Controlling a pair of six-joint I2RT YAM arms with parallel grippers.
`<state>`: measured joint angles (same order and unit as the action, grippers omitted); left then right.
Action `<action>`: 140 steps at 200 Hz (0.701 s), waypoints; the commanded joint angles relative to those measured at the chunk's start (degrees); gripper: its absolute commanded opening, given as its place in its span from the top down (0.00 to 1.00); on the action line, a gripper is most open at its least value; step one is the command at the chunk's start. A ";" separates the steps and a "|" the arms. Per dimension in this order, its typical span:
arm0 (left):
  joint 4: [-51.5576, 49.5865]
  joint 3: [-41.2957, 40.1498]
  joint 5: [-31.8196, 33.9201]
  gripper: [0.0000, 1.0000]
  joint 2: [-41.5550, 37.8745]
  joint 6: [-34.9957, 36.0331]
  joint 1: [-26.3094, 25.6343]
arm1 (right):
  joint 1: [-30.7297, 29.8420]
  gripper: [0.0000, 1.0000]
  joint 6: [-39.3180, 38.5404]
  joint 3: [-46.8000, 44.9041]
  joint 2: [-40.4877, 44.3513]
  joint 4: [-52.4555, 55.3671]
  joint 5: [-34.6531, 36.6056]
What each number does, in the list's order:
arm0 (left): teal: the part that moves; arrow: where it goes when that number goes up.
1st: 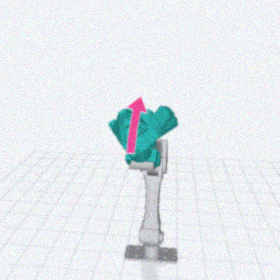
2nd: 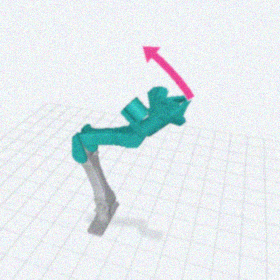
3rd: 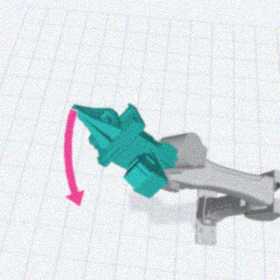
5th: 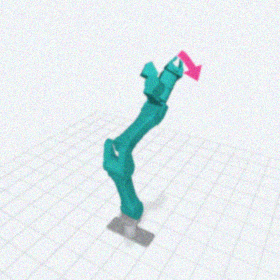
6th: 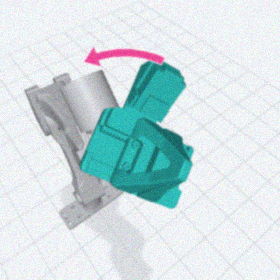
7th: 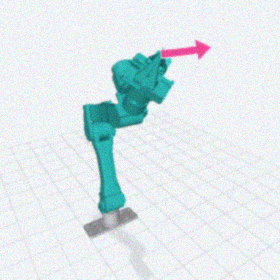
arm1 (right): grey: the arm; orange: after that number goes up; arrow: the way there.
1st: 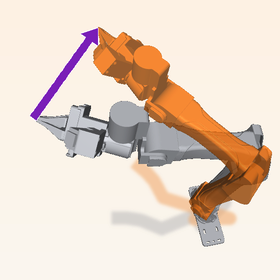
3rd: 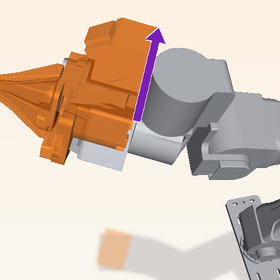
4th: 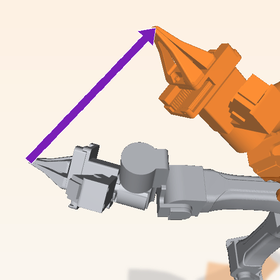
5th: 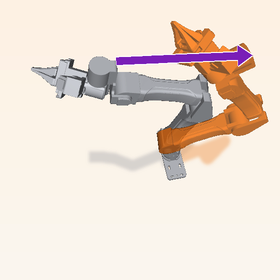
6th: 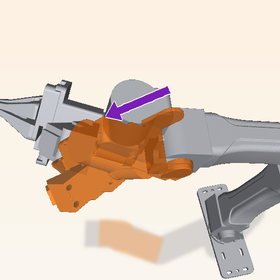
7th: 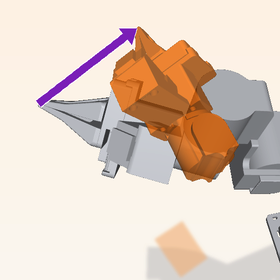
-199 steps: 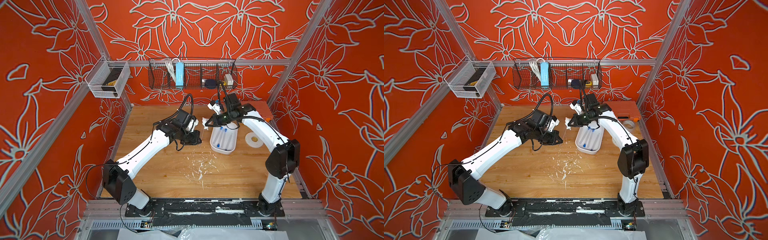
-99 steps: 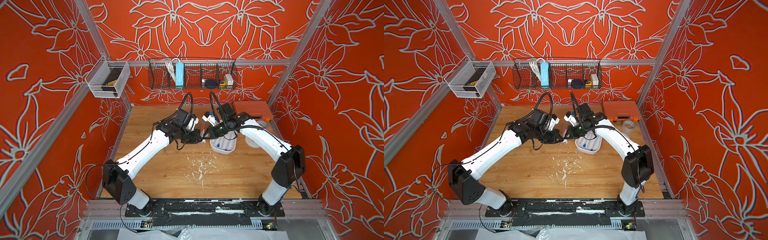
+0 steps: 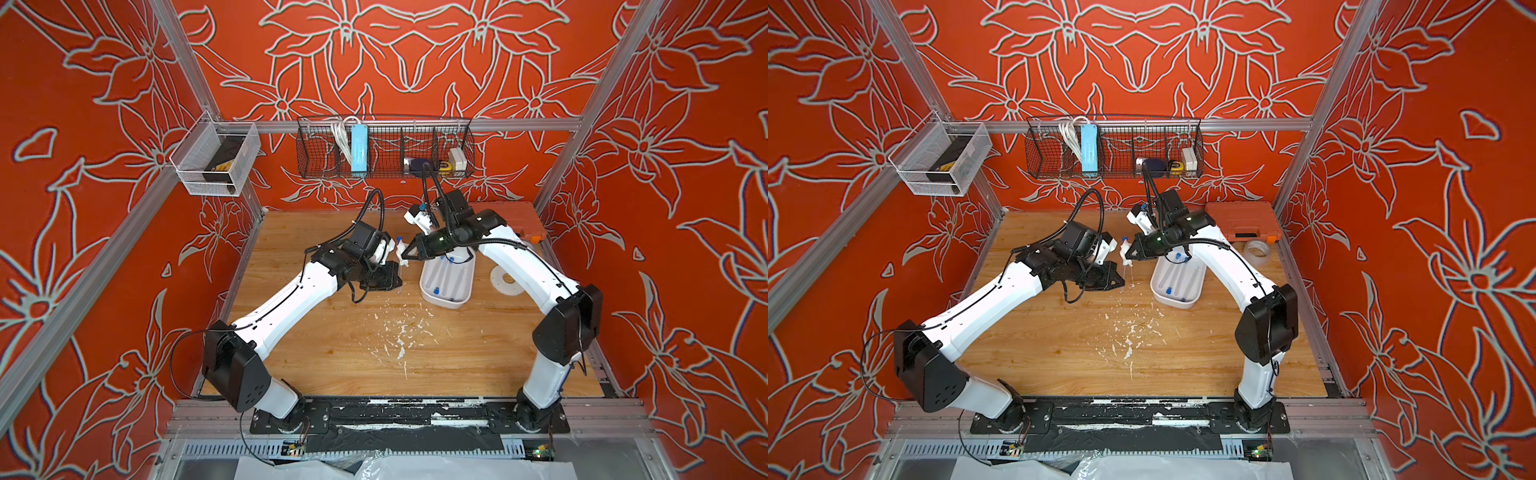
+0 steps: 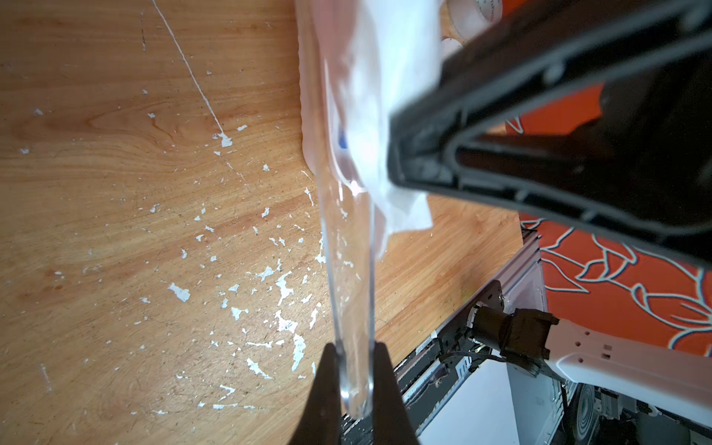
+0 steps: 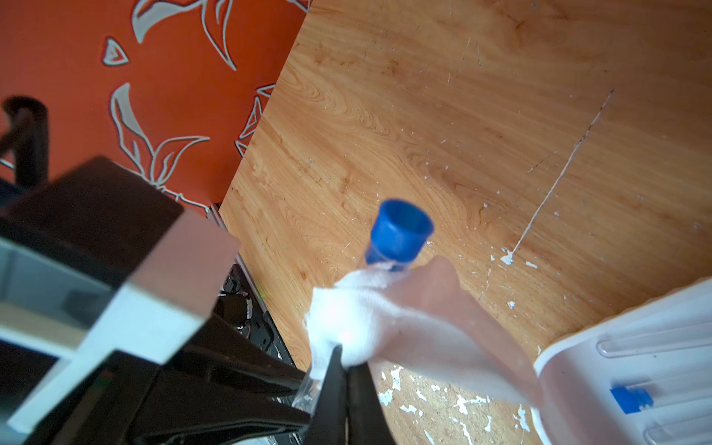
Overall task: Wipe the exteriors of test tubes
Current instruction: Wipe the dirt from the test tube.
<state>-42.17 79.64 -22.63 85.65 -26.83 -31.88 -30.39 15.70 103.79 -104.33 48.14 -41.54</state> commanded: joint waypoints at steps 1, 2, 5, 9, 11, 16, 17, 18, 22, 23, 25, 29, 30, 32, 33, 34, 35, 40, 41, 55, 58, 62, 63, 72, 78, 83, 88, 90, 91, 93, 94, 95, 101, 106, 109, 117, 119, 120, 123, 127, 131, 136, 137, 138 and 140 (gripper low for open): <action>-0.72 0.08 -0.55 0.99 -1.97 1.47 -0.21 | 0.92 1.00 -1.46 3.33 -2.21 1.15 -1.42; -0.72 0.13 -0.56 0.99 -2.02 1.49 -0.20 | 0.98 1.00 -1.51 3.47 -2.29 1.25 -1.43; -0.74 0.16 -0.54 0.99 -2.02 1.51 -0.20 | 1.12 1.00 -1.55 3.78 -2.60 1.34 -1.49; -0.72 0.23 -0.49 0.99 -1.99 1.44 -0.20 | 1.24 1.00 -1.58 4.22 -2.95 1.51 -1.48; -0.72 0.23 -0.55 0.99 -2.05 1.41 -0.20 | 1.35 1.00 -1.69 4.47 -3.10 1.58 -1.58; -0.71 0.26 -0.49 0.99 -2.11 1.42 -0.20 | 1.54 1.00 -1.68 5.00 -3.54 1.65 -1.66; -0.71 0.30 -0.53 0.99 -2.13 1.38 -0.20 | 1.60 1.00 -1.71 5.10 -3.61 1.67 -1.73; -0.72 0.32 -0.55 0.99 -2.10 1.40 -0.20 | 1.58 1.00 -1.72 5.19 -3.74 1.64 -1.76; -0.65 0.43 -0.60 0.99 -2.11 1.43 -0.20 | 1.69 1.00 -1.68 5.50 -3.92 1.77 -1.82; -0.64 0.48 -0.58 0.99 -2.13 1.38 -0.20 | 1.72 1.00 -1.71 5.66 -4.06 1.82 -1.80; -0.63 0.51 -0.60 0.99 -2.08 1.42 -0.20 | 1.73 1.00 -1.75 5.84 -4.28 1.86 -1.86; -0.63 0.60 -0.59 0.99 -2.07 1.37 -0.25 | 1.90 1.00 -1.81 6.25 -4.51 1.98 -1.88; -0.67 0.65 -0.58 0.99 -2.07 1.40 -0.22 | 1.95 1.00 -1.81 6.38 -4.58 1.97 -1.92; -0.64 0.73 -0.62 0.99 -2.04 1.42 -0.21 | 1.92 1.00 -1.88 6.57 -4.70 2.09 -1.91; -0.64 0.76 -0.59 0.99 -2.05 1.43 -0.20 | 1.92 1.00 -1.89 6.67 -4.81 2.16 -1.94; -0.63 0.77 -0.63 0.99 -2.06 1.38 -0.20 | 1.96 1.00 -1.94 6.77 -4.90 2.19 -1.91; -0.68 0.82 -0.60 0.99 -2.02 1.41 -0.20 | 1.98 1.00 -1.97 6.91 -4.95 2.25 -1.89; -0.72 0.95 -0.57 0.99 -2.02 1.42 -0.20 | 2.01 1.00 -2.13 7.32 -5.17 2.54 -1.90; -0.72 0.95 -0.57 0.99 -2.00 1.47 -0.20 | 2.01 1.00 -2.15 7.49 -5.22 2.64 -1.89; -1.17 1.43 -0.34 0.99 -1.59 1.70 -0.20 | 2.00 1.00 -2.76 8.72 -5.60 3.59 -1.78; -1.31 1.48 -0.24 0.99 -1.49 1.81 -0.20 | 2.03 1.00 -2.86 8.91 -5.61 3.81 -1.72; -1.53 1.69 -0.14 0.99 -1.33 1.93 -0.20 | 1.95 1.00 -3.00 9.09 -5.58 4.04 -1.72; -1.61 1.72 -0.05 0.99 -1.30 1.94 -0.20 | 1.98 1.00 -3.07 9.12 -5.60 4.14 -1.71; -2.12 2.15 0.51 0.99 -0.93 2.20 -0.20 | 1.66 1.00 -3.57 9.54 -5.44 5.04 -1.62; -2.44 2.48 0.83 0.99 -0.63 2.48 -0.25 | 1.32 1.00 -3.95 9.80 -5.44 5.72 -1.54; -2.64 2.75 1.08 0.99 -0.45 2.59 -0.20 | 0.93 1.00 -4.31 9.93 -5.44 6.42 -1.53; -2.91 3.16 1.32 0.99 -0.30 2.74 -0.20 | 0.43 1.00 -4.73 9.94 -5.36 7.21 -1.32; -2.96 3.27 1.33 0.99 -0.19 2.88 -0.20 | 0.25 1.00 -4.96 9.94 -5.38 7.49 -1.26; -3.02 3.34 1.39 0.99 -0.20 2.90 -0.20 | 0.20 1.00 -5.02 9.90 -5.32 7.67 -1.26; -3.07 3.53 1.44 0.99 -0.15 2.94 -0.22 | -0.03 1.00 -5.17 9.89 -5.30 7.89 -1.11; -3.08 3.57 1.44 0.99 -0.14 2.98 -0.21 | -0.11 1.00 -5.21 9.87 -5.33 8.04 -1.05; -3.13 3.62 1.49 0.99 -0.09 2.99 -0.21 | -0.24 1.00 -5.27 9.86 -5.34 8.16 -0.98; -3.38 4.14 1.59 0.99 0.16 3.23 -0.23 | -0.87 1.00 -5.79 9.58 -5.18 8.93 -0.54; -3.58 4.56 1.72 0.99 0.30 3.42 -0.22 | -1.43 1.00 -6.04 9.12 -5.03 9.38 -0.24; -3.73 4.75 1.76 0.99 0.43 3.45 -0.22 | -1.74 1.00 -6.17 8.76 -4.75 9.54 -0.05; -4.11 5.39 2.04 0.99 0.71 3.79 -0.20 | -2.57 1.00 -6.18 7.34 -4.09 9.54 0.66; -4.20 5.50 2.12 0.99 0.81 3.80 -0.20 | -2.77 1.00 -6.14 6.92 -3.94 9.43 0.80; -4.26 5.56 2.18 0.99 0.82 3.89 -0.20 | -2.84 1.00 -6.09 6.72 -3.81 9.34 0.87; -4.42 5.73 2.26 1.00 0.95 4.02 -0.20 | -3.06 1.00 -5.84 5.98 -3.45 9.08 0.94; -4.56 5.98 2.41 1.00 1.11 4.17 -0.20 | -3.35 1.00 -5.51 4.94 -2.93 8.58 1.16; -4.75 6.14 2.53 0.99 1.21 4.30 -0.21 | -3.47 1.00 -5.00 3.88 -2.42 8.01 1.27; -4.89 6.36 2.58 0.99 1.35 4.47 -0.20 | -3.62 1.00 -4.44 2.64 -1.72 7.22 1.41; -4.91 6.38 2.58 1.00 1.40 4.53 -0.20 | -3.62 1.00 -4.36 2.51 -1.60 7.09 1.48; -4.97 6.35 2.68 0.99 1.43 4.56 -0.20 | -3.67 1.00 -4.23 2.23 -1.46 6.90 1.47; -4.99 6.33 2.70 1.00 1.38 4.59 -0.20 | -3.70 1.00 -3.98 1.73 -1.22 6.64 1.53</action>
<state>-47.62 83.42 -19.33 86.17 -25.41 -31.77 -32.27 12.03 109.97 -108.38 54.43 -41.36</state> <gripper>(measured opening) 0.078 0.050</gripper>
